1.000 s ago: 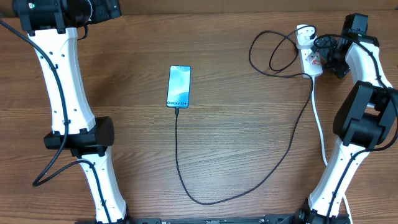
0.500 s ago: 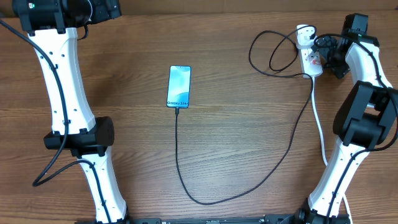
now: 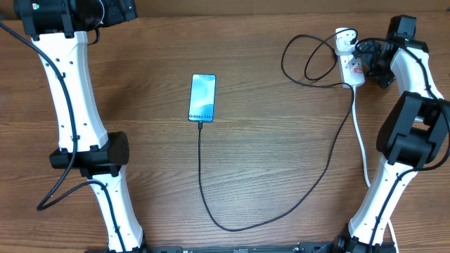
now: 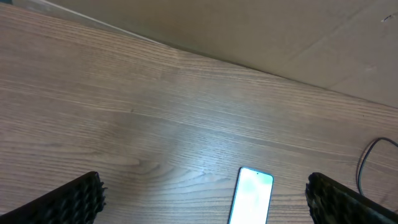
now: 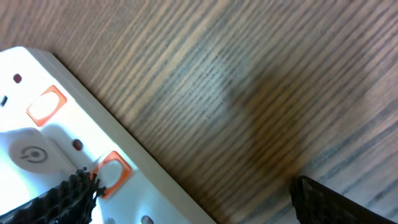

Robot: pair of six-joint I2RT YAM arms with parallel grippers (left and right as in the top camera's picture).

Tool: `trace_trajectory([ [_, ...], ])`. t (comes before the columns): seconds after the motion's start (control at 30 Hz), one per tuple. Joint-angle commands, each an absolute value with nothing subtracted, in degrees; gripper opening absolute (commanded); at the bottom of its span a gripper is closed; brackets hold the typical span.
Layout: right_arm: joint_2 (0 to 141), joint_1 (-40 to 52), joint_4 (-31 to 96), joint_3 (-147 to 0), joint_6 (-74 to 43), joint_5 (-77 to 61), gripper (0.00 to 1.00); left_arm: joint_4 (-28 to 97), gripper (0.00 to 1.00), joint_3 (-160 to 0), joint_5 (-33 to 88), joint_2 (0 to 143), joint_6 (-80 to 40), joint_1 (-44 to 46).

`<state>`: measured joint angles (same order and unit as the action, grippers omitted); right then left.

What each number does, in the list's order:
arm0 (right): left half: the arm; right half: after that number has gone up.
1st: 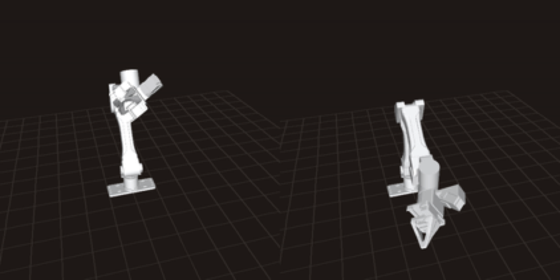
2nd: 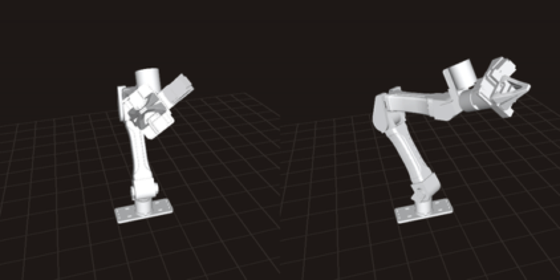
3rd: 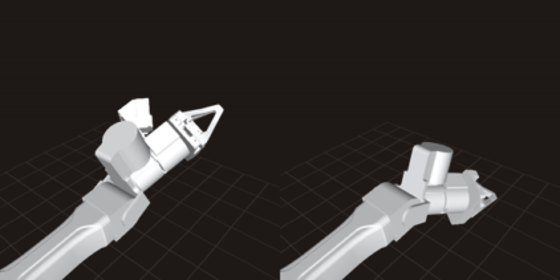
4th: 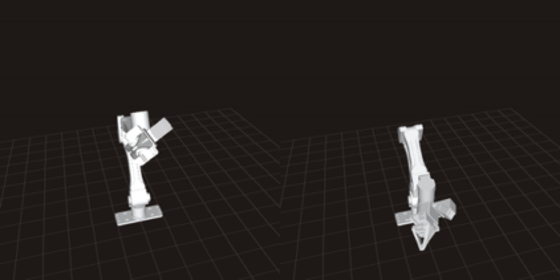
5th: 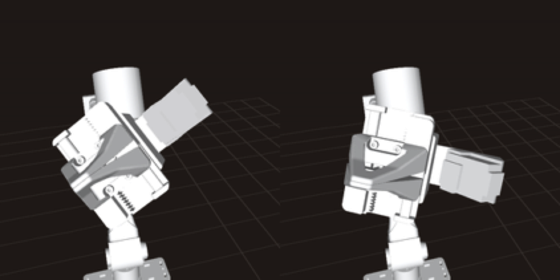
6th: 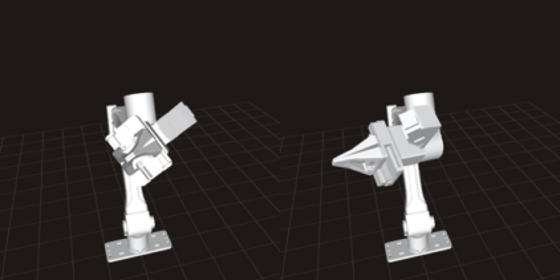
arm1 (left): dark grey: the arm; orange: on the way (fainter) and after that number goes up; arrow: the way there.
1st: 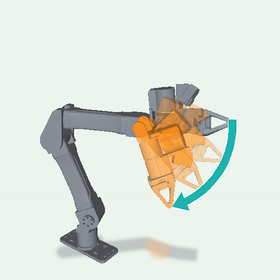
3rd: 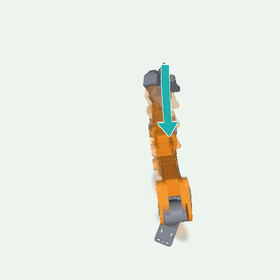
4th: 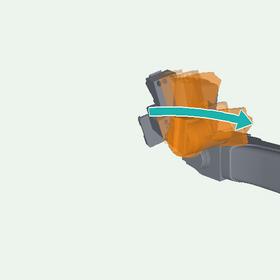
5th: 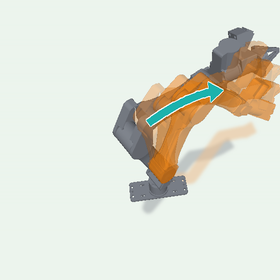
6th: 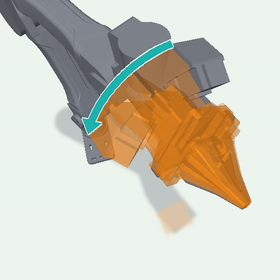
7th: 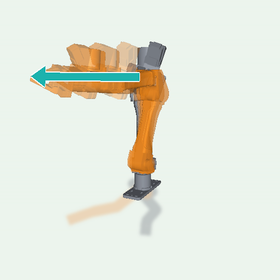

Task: Plug charger to phone and switch on socket

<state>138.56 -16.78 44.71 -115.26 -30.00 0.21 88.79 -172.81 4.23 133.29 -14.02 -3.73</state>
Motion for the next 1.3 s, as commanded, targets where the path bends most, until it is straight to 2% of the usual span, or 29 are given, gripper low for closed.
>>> trace_trajectory([
  [0.0,139.65,-16.69,43.86,-115.09,-30.0,-0.1,1.0,88.9,1.0,-172.59,3.86,133.05,-14.61,-3.31],
  [1.27,141.23,-14.79,45.8,-115.09,-28.27,-0.08,1.0,88.9,0.99,-172.59,3.86,133.05,-14.61,-3.31],
])
